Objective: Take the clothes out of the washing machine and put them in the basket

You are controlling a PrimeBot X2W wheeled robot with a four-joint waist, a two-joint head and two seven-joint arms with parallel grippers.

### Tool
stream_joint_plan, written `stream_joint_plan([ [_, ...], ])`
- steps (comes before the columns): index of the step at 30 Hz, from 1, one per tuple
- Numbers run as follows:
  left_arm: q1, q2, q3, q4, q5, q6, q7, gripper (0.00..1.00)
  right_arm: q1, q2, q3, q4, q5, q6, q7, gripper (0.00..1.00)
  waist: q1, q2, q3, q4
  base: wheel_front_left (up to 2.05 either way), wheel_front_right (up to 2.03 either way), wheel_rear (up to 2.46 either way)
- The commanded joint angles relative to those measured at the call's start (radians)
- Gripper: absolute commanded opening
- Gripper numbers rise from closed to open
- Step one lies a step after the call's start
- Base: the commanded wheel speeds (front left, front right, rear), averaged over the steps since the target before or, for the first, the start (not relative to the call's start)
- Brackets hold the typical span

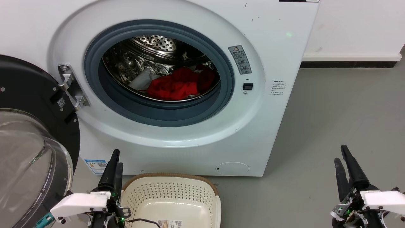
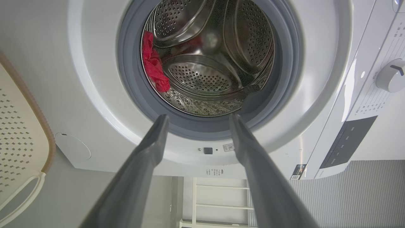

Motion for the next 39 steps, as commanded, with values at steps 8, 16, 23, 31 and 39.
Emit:
stream_joint_plan([
  [8, -0.046, 0.003, -0.02, -0.064, 0.146, -0.001, -0.04, 1.0, -0.005, 0.0, 0.005, -0.078, -0.159, 0.0, -0.041, 1.0, 0.0, -0.0001, 0.001, -0.003, 0.0, 0.0, 0.0],
  [16, -0.054, 0.003, -0.038, -0.1, 0.317, -0.001, -0.074, 1.0, 0.007, 0.0, 0.022, -0.131, -0.374, 0.0, -0.074, 1.0, 0.0, -0.0001, 0.001, -0.007, 0.0, 0.0, 0.0],
  [23, -0.059, 0.003, -0.076, -0.108, 0.491, 0.021, -0.101, 1.0, 0.019, 0.0, 0.034, -0.157, -0.556, 0.0, -0.102, 1.0, 0.0, -0.0001, 0.0, -0.007, 0.0, 0.0, 0.0],
  [31, -0.063, 0.003, -0.11, -0.104, 0.663, 0.049, -0.13, 1.0, 0.03, 0.001, 0.045, -0.168, -0.734, 0.0, -0.131, 1.0, 0.0, -0.0001, 0.002, -0.004, 0.0, 0.0, 0.0],
  [39, -0.072, 0.008, -0.139, -0.095, 0.808, 0.067, -0.157, 1.0, 0.037, 0.001, 0.047, -0.172, -0.904, 0.0, -0.157, 1.0, 0.0, -0.0001, 0.003, -0.001, 0.0, 0.0, 0.0],
])
